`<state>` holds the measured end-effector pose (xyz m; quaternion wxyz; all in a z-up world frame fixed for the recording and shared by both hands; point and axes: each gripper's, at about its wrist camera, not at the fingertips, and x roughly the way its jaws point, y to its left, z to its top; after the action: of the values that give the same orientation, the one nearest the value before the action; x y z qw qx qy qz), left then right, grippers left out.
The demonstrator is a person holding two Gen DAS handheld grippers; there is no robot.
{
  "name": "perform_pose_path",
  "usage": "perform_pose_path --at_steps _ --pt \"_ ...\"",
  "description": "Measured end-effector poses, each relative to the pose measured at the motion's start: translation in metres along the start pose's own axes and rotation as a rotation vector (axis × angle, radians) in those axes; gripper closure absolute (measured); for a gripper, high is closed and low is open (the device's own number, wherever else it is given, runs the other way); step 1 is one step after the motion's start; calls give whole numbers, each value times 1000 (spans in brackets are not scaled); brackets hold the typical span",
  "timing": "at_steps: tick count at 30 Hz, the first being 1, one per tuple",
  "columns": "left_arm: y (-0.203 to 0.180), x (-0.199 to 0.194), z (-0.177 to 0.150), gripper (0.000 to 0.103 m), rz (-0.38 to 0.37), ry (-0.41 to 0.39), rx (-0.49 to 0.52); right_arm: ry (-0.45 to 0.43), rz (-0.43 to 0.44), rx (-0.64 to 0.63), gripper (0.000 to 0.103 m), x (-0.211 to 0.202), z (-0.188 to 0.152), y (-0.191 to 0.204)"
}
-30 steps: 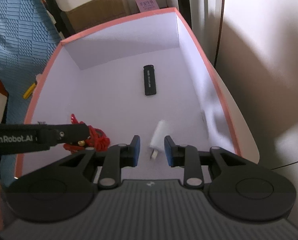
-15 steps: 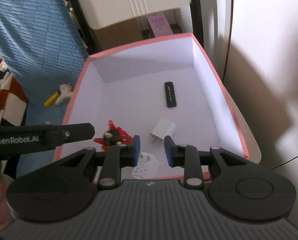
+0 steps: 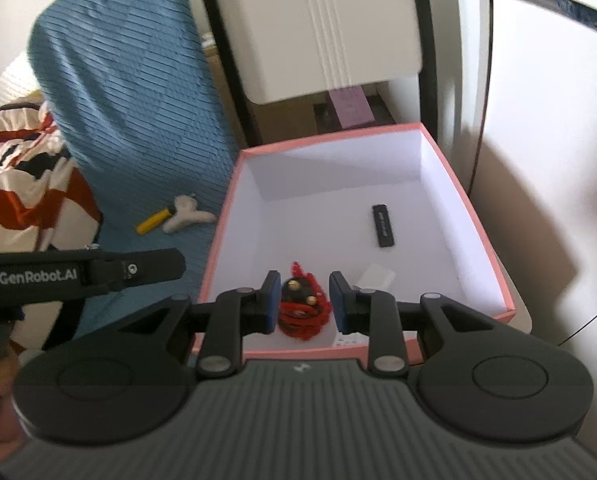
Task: Organize rigid objects
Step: 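Lift both tools out of the box and move back over the seat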
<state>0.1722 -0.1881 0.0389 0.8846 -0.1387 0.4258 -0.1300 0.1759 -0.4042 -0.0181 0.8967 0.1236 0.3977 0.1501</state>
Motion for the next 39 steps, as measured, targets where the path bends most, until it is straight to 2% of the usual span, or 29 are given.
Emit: perform_pose_path --at_steps 9,25,29,39 --pt "25 -61 -13 70 41 -92 -7 -50 39 -58 73 -31 -13 37" --pt "64 -140 -62 69 57 -165 -5 -76 111 -111 73 -71 -59 102" --pt "70 -158 -79 61 70 -184 -16 -81 122 -124 73 -81 -72 113" --pt "85 -173 -112 56 98 -172 -40 -61 130 -146 73 -89 -103 125"
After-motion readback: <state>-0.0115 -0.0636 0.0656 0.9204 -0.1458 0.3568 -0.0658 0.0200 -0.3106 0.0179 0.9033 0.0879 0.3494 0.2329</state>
